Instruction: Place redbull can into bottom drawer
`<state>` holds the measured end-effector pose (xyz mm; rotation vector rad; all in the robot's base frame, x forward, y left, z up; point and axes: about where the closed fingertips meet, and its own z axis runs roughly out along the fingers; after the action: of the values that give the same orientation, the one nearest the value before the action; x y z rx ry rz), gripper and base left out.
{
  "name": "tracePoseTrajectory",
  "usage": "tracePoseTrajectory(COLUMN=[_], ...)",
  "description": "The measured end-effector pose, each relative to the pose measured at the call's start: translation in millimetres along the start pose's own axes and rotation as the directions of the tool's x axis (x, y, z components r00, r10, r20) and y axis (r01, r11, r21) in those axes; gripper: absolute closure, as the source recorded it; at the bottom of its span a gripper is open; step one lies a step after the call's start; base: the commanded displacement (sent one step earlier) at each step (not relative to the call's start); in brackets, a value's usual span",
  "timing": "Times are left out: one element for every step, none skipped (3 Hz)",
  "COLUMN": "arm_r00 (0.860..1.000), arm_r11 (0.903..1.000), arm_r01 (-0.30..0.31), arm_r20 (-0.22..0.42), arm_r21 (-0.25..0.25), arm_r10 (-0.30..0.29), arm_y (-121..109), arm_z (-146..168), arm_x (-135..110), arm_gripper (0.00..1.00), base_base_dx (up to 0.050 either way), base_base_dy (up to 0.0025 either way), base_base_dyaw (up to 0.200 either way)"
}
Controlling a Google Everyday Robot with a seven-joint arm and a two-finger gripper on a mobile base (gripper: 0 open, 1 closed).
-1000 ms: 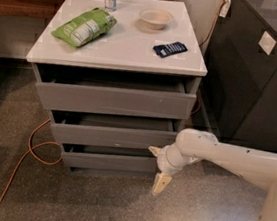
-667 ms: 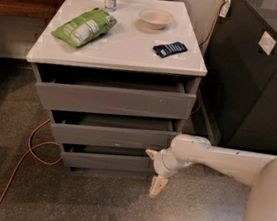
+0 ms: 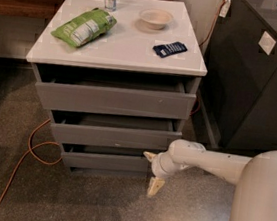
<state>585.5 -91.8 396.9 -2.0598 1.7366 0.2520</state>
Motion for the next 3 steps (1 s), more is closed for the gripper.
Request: tracePoseTrajectory(arm_r00=[1.000,0.997,0.995], arm_r11=[1.0000,0.9997,0.9996], arm_r01=[0.002,0.001,-0.007], arm_r20=[0.031,0.074,0.099], arm_r21=[0.009,0.023,0.028], arm_r10=[-0.002,-0.002,0.004], arm_y=[-7,-15,-19], arm_z=[21,47,62], arm_x=[11,26,35], arm_gripper=[0.00,0.00,0.00], base_base_dx=[0.000,0.000,0.000], base_base_dy=[0.00000,0.00000,0.00000], base_base_dyaw=[0.000,0.000,0.000])
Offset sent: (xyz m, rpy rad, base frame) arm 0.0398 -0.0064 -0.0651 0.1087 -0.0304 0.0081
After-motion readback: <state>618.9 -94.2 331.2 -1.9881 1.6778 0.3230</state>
